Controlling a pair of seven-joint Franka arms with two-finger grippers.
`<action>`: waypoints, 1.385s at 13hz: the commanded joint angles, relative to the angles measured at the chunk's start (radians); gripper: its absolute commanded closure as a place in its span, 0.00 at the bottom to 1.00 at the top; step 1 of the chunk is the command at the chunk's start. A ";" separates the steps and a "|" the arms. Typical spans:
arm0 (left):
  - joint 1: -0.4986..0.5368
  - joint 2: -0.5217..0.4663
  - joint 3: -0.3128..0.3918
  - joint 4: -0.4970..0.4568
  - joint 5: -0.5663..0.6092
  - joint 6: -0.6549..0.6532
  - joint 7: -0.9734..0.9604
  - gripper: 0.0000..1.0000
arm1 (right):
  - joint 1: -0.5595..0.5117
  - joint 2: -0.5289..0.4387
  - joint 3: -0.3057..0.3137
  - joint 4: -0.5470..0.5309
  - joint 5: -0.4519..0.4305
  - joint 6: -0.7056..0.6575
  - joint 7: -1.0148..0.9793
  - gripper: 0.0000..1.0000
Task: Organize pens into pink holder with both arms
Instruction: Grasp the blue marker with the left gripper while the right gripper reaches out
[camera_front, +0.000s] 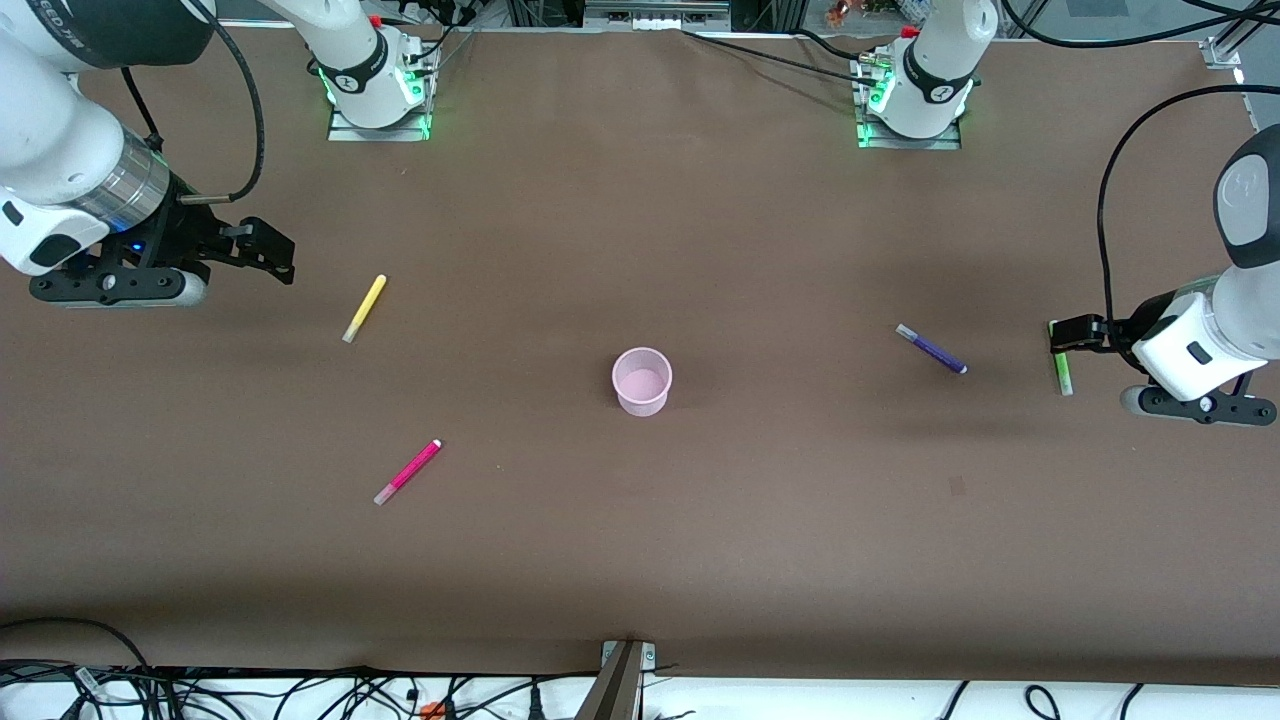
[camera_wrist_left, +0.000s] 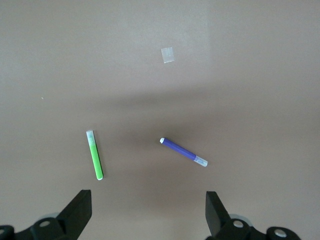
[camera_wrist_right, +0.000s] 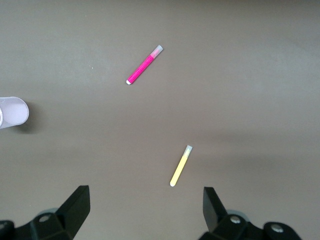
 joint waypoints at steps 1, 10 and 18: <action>-0.001 -0.010 0.001 0.003 -0.006 0.000 0.004 0.00 | -0.005 -0.011 0.003 0.004 0.017 -0.016 -0.008 0.00; 0.049 0.036 0.006 0.003 -0.026 -0.008 -0.006 0.00 | -0.005 -0.009 0.003 0.004 0.015 -0.011 -0.008 0.00; 0.052 0.073 0.001 -0.278 -0.074 0.289 -0.517 0.00 | -0.005 -0.006 0.001 0.004 0.015 -0.011 -0.008 0.00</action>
